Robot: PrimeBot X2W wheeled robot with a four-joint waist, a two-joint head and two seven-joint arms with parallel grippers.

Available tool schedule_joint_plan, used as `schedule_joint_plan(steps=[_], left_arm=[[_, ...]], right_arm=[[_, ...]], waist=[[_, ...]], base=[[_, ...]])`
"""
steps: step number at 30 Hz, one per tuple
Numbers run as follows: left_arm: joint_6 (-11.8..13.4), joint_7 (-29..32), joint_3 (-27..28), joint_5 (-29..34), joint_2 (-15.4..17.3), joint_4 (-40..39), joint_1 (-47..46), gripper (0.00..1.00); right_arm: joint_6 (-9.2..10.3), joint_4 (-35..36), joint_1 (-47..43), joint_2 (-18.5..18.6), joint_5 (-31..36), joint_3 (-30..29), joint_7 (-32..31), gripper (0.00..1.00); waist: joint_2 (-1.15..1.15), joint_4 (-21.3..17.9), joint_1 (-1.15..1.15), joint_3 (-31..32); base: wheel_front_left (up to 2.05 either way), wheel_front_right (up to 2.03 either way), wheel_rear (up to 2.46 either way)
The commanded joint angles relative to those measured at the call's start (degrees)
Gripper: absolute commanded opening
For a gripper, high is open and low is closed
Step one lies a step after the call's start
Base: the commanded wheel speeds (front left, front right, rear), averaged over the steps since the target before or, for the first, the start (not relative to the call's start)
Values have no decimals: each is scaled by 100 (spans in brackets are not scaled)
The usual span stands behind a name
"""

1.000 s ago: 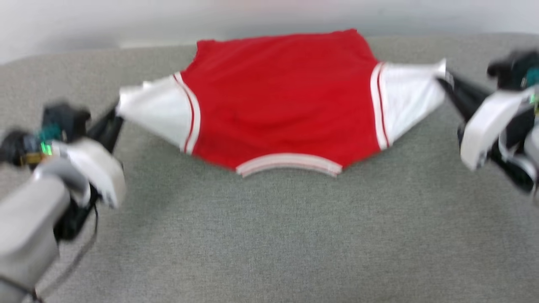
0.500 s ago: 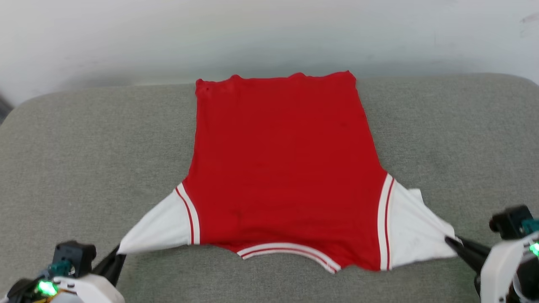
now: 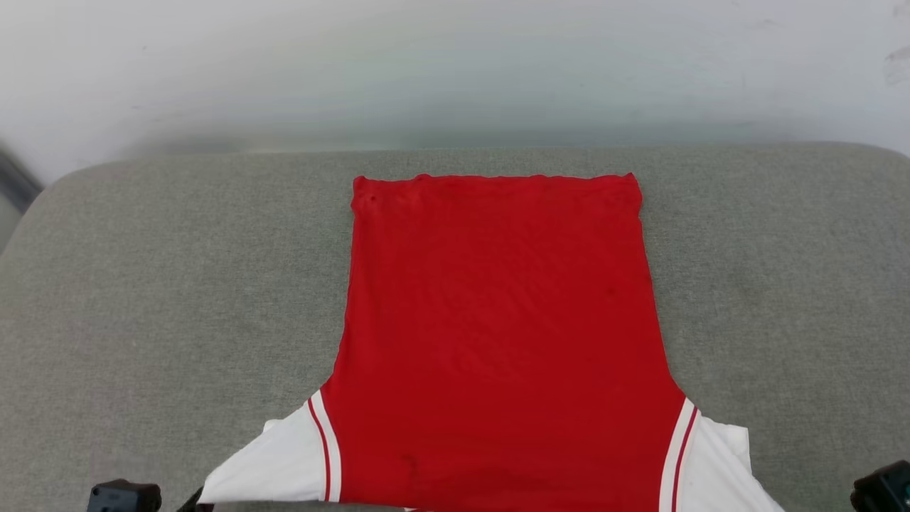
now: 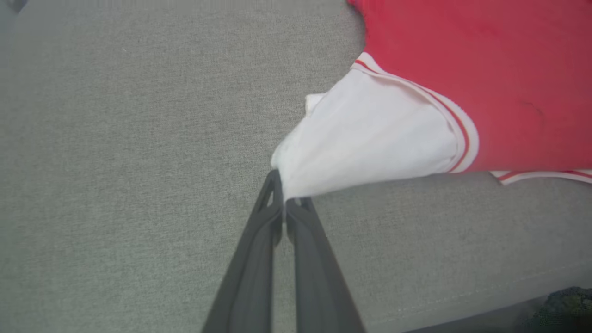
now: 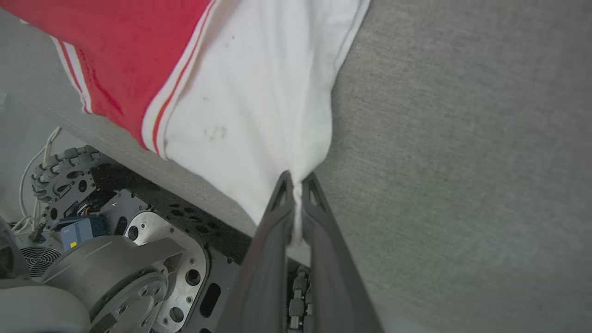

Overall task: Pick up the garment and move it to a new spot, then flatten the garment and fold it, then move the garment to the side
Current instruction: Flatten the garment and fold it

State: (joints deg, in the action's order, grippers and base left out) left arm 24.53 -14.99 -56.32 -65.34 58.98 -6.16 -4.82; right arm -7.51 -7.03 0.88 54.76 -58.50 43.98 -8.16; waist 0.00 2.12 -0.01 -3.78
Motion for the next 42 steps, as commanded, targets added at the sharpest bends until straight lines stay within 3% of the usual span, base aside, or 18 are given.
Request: schedule_joint_plan(steps=[1, 3, 4, 5, 12, 18, 24, 31, 37, 42], left_arm=[[53, -25, 103, 46, -45, -72, 57, 0], [70, -25, 162, 161, -153, -122, 9, 0], [45, -25, 174, 185, -196, -144, -31, 0], [35, -26, 203, 240, -256, -167, -94, 0], [46, -26, 407, 623, -556, -254, -424, 0], [11, -20, 625, 967, -671, -373, -708, 0], [-102, 25, 577, 1492, -808, -481, -1234, 0], [-216, 53, 539, 1899, -1084, -612, -1857, 0], [-235, 17, 587, 2140, -1340, -662, -2176, 0], [-265, 3, 642, 2281, -1520, -705, -2309, 0]], right_arm=[[4, 115, -120, 41, 51, -192, -98, 0], [4, 237, -226, 34, 226, -468, -300, 0], [4, 315, -236, -9, 291, -624, -399, 42], [4, 410, -204, -57, 367, -813, -472, 100], [4, 1079, 263, -199, 1002, -2487, -1038, 100], [3, 1482, 1589, -479, 1502, -3464, -1916, 100], [4, 941, 3969, -830, 1820, -3090, -3809, 100], [3, -158, 5938, -1196, 1996, -2492, -5911, 100], [3, -939, 6939, -1615, 2423, -2552, -6882, 100], [3, -1313, 7236, -1938, 2846, -2711, -7242, 100]], waist=[[0, -7, 1, -37], [0, 4, 1, -97], [0, 9, 1, -127], [0, 11, 1, -156], [0, 97, 1, -474], [0, 278, 1, -998], [0, 656, 1, -1815], [0, 1083, 1, -2656], [0, 1384, 1, -3226], [0, 1584, 1, -3538]], base=[[0, 0, 0], [0, 0, 0], [0, 0, 0], [0, 0, 0], [0, 0, 0], [0, 0, 0], [0, 0, 0], [0, 0, 0], [0, 0, 0], [0, 0, 0]])
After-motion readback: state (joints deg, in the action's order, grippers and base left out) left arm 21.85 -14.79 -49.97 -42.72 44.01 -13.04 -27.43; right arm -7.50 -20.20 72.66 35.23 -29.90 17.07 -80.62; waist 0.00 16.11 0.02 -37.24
